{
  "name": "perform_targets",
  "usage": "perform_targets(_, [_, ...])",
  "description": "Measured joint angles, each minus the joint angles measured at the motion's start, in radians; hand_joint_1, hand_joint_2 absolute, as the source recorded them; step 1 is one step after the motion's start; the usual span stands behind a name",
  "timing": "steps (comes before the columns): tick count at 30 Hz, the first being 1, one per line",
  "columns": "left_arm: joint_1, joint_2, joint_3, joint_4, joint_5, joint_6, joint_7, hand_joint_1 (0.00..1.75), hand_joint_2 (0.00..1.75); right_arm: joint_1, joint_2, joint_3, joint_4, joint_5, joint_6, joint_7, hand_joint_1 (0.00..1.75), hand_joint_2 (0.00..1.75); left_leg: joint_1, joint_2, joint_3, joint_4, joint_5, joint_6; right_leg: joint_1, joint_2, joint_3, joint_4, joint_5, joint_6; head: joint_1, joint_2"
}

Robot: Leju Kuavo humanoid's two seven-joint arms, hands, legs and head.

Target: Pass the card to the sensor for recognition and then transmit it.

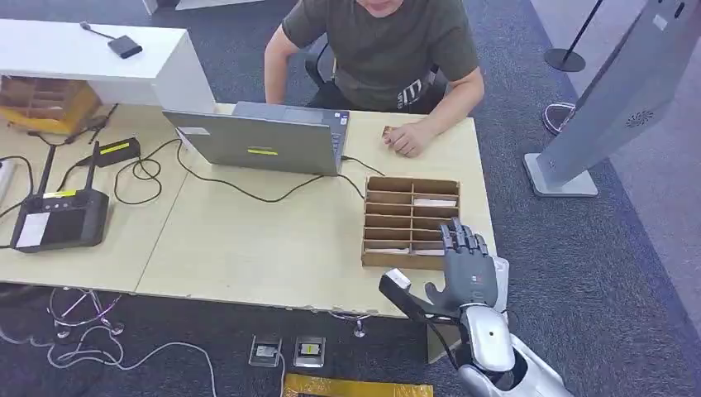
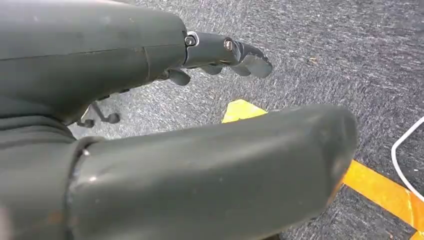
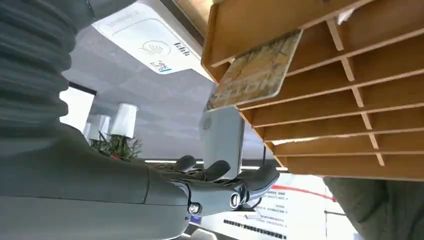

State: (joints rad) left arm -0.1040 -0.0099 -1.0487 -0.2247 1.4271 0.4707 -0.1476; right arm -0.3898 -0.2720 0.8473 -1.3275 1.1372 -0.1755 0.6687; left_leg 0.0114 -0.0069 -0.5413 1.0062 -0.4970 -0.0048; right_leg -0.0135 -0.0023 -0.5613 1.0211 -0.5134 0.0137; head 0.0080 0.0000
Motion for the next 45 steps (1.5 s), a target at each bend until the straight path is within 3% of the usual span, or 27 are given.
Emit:
perform_targets(41, [-0.001,0.003,-0.042,0.0,-0.04,-0.024,0.002,0.0,0.0,-0.041,0.031,-0.035,0.167,0.063,-0.011,-0.02,0.0,1.75,0.0,0.0,0.0,0.0,0.0,0.0,0.0,0.0,0.0,0.0,0.0,0.0,0.0,0.0])
perform_targets(45, [-0.001,0.004,-0.042,0.0,-0.04,-0.037,0.002,0.0,0.0,-0.054,0.037,-0.03,0.167,0.069,-0.006,-0.066,0.0,1.75,0.0,0.0,0.0,0.0,0.0,0.0,0.0,0.0,0.0,0.0,0.0,0.0,0.0,0.0])
